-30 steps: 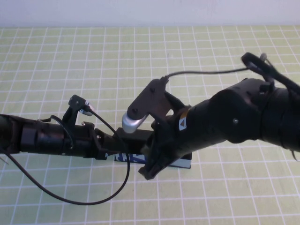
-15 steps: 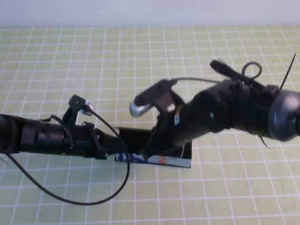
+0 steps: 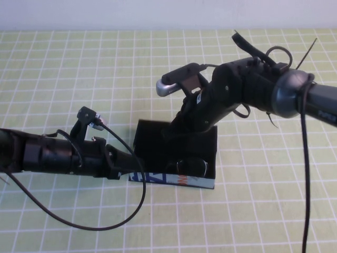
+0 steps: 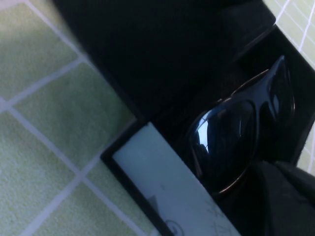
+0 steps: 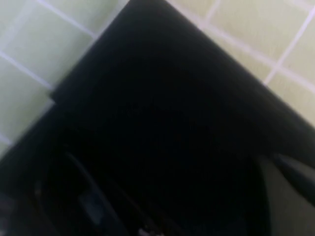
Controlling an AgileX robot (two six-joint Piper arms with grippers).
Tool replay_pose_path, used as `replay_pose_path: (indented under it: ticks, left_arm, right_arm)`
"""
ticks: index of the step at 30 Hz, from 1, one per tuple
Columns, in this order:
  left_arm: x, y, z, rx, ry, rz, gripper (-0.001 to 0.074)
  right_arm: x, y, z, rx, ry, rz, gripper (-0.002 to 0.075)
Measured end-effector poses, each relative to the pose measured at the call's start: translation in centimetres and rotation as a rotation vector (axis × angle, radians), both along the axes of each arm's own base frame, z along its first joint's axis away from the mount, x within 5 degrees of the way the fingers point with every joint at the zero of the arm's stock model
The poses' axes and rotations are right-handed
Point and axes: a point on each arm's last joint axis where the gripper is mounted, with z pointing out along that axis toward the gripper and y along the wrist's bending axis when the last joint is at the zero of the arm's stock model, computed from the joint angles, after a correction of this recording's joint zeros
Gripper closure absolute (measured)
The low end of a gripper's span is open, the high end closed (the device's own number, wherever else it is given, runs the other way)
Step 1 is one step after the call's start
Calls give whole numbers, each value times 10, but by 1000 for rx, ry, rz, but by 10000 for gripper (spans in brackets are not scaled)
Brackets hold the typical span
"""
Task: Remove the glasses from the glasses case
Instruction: Pick up the glasses from the glasses case
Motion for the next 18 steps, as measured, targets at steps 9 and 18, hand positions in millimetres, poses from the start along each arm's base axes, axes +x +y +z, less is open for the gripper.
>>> replay_pose_path:
  ticks: [9,18]
  left_arm:
    - [0,0,0,0,0,1,739]
    - [1,-2,4,-31,-7,-22,739]
  right_arm:
    - [9,1,-13,-39,73,7,740]
    - [-8,-2,43,-12,41,150,742]
